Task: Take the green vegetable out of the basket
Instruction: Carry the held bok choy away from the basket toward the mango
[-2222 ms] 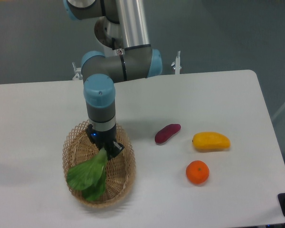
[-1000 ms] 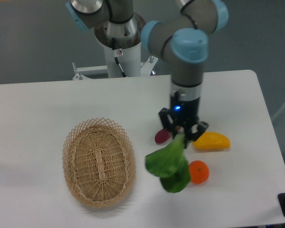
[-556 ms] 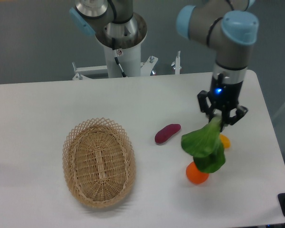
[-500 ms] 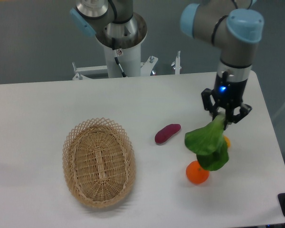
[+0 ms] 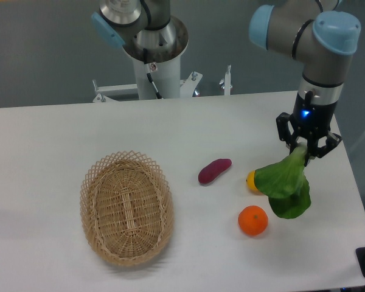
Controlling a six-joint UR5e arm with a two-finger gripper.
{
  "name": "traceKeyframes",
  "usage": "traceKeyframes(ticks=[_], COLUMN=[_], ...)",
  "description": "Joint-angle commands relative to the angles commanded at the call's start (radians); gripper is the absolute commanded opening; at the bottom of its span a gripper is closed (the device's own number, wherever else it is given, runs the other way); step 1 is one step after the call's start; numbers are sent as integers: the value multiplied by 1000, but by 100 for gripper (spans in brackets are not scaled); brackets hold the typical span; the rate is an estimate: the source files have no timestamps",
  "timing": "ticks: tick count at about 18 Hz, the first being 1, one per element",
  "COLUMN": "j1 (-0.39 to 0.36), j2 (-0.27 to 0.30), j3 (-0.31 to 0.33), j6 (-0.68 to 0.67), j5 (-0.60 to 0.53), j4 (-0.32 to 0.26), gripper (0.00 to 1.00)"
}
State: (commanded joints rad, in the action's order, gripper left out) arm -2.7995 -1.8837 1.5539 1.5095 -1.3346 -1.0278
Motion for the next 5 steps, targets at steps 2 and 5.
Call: traceKeyframes(ticks=[2, 5], j1=[2, 2], j2=[0, 0], j3=[2, 0], j6=[0, 0], j5=[0, 0], j4=[0, -2], gripper=[33, 33])
